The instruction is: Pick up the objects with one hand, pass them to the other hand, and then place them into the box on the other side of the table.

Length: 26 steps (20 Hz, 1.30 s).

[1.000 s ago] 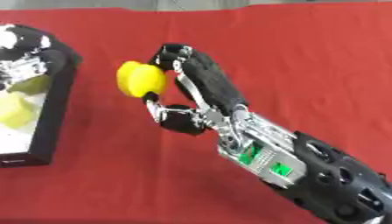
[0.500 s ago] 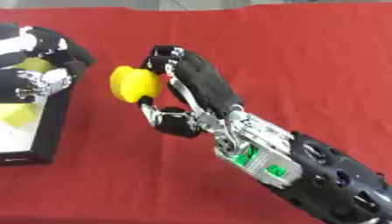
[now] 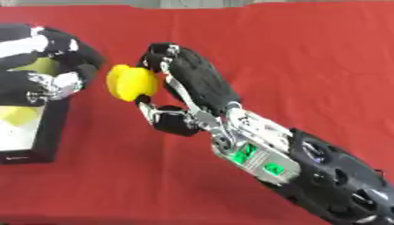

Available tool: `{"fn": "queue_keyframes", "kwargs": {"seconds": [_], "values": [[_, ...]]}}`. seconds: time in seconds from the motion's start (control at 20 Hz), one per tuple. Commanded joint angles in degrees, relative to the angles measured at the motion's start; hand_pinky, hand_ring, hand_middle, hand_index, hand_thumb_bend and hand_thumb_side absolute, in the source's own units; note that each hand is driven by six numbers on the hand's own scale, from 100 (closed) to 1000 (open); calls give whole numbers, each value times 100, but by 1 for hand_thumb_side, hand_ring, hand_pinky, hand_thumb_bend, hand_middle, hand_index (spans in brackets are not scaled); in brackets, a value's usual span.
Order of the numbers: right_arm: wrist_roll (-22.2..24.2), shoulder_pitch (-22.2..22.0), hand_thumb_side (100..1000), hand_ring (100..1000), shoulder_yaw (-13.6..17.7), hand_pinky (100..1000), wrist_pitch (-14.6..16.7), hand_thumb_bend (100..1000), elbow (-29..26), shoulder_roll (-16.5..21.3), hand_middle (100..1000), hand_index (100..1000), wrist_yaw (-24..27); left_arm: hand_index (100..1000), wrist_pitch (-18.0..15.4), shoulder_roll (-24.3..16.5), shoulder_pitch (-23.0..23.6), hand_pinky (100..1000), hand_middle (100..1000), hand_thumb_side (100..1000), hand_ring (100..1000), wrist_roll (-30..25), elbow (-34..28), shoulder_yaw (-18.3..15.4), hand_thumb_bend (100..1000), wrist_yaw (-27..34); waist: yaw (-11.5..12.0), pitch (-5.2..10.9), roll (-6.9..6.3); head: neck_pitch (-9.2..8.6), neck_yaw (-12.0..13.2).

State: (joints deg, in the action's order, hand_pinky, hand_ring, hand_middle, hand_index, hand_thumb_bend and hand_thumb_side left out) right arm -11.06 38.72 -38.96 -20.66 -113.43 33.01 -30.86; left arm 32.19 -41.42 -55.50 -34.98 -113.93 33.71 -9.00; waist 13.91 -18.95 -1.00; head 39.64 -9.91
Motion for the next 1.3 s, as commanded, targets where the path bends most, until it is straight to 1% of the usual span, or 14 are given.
{"fn": "queue_keyframes", "kwargs": {"seconds": [0.05,0.15,0.3,0.4,0.5,0.65,0.75,0.8,0.9,1.0,1.15,1.3], "values": [[-18,21,100,620,25,761,30,100,-116,100,580,587,-50,863,-13,-68,-108,893,760,924,802,-180,-67,-53,232,-16,17,116,-7,-12,-17],[-25,14,100,613,38,749,-15,100,-116,110,578,585,-83,863,-55,-71,-103,894,760,940,802,-241,-67,-61,246,-31,18,113,-6,-13,-24],[-59,20,100,611,55,745,-293,100,-116,109,576,582,-187,866,-63,-62,-104,897,762,962,805,-299,-67,-66,259,-77,21,111,-4,-17,-33],[-88,30,100,610,26,744,-441,100,-116,102,574,580,-269,869,-42,-52,-115,899,765,957,808,-307,-67,-65,267,-141,23,112,-1,-20,-38],[-119,41,100,606,-6,741,-516,100,-116,96,571,577,-336,878,-15,-44,-127,905,769,936,811,-267,-67,-59,283,-259,22,113,1,-22,-38],[-166,50,100,599,-51,736,-538,100,-116,92,567,572,-417,897,-18,-37,-146,925,781,862,829,-128,-67,-2,327,-588,18,113,2,-27,-33],[-192,49,100,598,-72,736,-526,100,-116,90,567,572,-463,905,-63,-29,-137,934,785,815,836,-58,-67,53,333,-857,11,111,4,-32,-29],[-202,49,100,598,-79,736,-522,100,-116,88,566,571,-479,906,-79,-20,-128,937,785,793,837,-36,-67,65,324,-965,9,110,5,-33,-28],[-215,55,100,597,-92,735,-515,100,-116,82,565,570,-503,908,-73,-1,-115,945,786,709,840,-9,-67,72,282,-1116,8,107,5,-33,-28],[-229,67,100,596,-102,735,-504,100,-116,75,564,568,-532,910,-28,22,-111,948,787,684,841,-4,-67,70,262,-1187,11,104,5,-32,-27],[-280,91,100,592,-103,728,-471,100,-116,67,562,565,-628,911,75,56,-105,949,787,706,841,-42,-67,69,261,-1217,13,101,6,-40,-23],[-356,103,100,588,-102,723,-487,100,-116,58,560,562,-784,911,169,99,-115,950,787,757,841,-101,-63,72,259,-1209,18,97,9,-52,-17]]}}
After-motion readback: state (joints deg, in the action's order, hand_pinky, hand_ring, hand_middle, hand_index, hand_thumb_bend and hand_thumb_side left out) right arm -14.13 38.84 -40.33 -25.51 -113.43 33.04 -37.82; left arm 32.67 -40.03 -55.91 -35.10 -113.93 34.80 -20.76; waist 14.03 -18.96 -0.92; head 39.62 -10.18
